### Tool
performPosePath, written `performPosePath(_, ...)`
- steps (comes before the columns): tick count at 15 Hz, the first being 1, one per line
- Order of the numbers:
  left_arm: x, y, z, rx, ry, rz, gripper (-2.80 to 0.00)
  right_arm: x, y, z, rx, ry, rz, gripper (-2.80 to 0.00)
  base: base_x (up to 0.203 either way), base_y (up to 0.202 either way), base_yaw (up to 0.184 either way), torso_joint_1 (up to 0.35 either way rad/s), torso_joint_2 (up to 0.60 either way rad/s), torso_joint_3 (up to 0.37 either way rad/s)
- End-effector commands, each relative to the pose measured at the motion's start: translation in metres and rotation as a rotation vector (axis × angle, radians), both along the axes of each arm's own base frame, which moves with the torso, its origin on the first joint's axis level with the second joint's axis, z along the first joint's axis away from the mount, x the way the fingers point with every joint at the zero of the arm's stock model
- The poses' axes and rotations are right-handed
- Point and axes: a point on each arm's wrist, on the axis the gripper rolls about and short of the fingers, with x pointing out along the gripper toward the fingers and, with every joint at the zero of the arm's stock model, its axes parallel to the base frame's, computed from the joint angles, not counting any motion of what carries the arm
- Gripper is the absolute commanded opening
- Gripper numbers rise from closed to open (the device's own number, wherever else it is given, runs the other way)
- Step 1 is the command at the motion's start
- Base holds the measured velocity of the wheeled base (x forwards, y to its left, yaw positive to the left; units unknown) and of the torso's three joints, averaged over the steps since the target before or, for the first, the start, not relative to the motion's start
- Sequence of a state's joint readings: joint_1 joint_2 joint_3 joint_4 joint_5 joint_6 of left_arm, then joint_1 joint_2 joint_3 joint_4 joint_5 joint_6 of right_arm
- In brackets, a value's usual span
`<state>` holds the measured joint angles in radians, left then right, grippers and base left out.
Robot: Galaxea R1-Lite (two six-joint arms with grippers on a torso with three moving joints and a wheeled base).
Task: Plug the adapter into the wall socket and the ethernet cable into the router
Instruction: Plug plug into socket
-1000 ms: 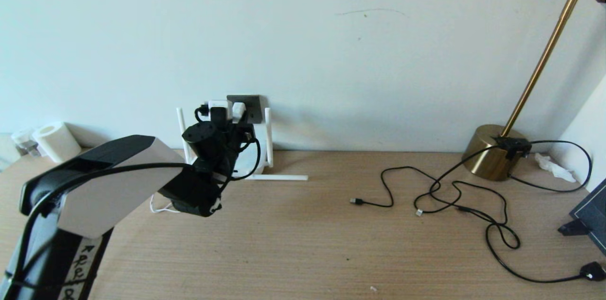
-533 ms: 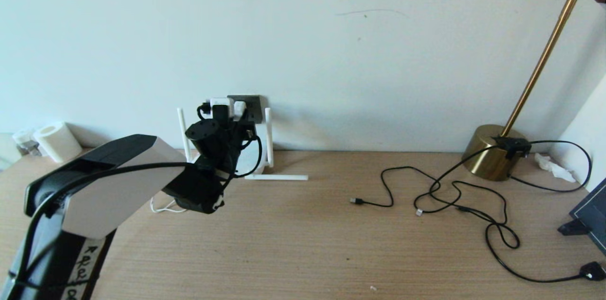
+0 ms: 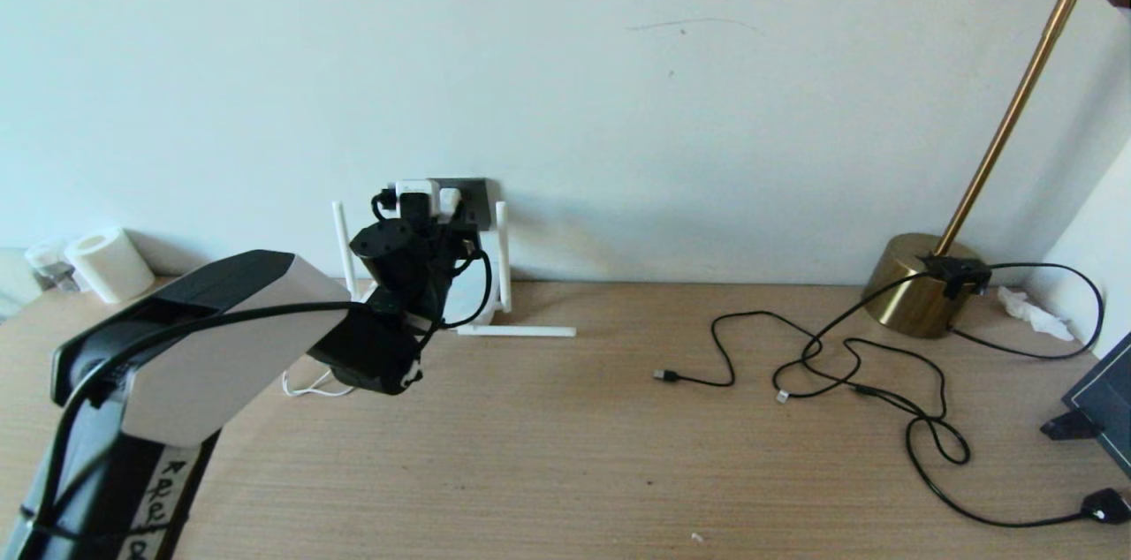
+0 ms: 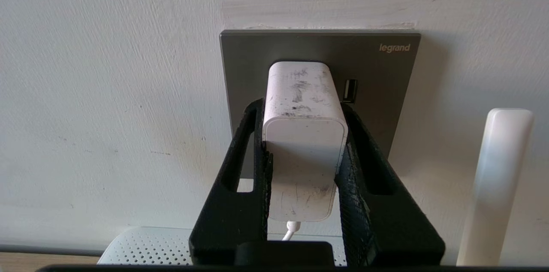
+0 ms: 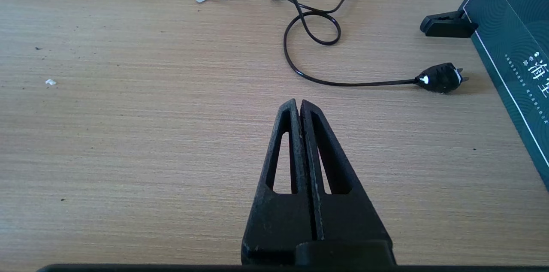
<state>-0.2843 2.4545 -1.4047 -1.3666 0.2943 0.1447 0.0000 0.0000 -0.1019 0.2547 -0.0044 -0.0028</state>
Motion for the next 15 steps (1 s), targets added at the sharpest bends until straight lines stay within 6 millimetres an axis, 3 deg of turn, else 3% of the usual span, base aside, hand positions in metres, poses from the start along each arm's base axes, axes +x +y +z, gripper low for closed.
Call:
performPosePath(1,0.000,-0.001,-0.001,0.000,-0.004,0.000,-2.80,0.000,0.000,0.000,0.000,0.001,0.000,-2.80,0.000,0.000,0.000,0.000,0.00,0.000)
performPosePath(15,0.006,-0.002,-0.019,0.004,0.022,0.006,-2.80,0.000,0.000,0.000,0.000,0.002,0.000,-2.80,0.000,0.000,0.000,0.000,0.00,0.000)
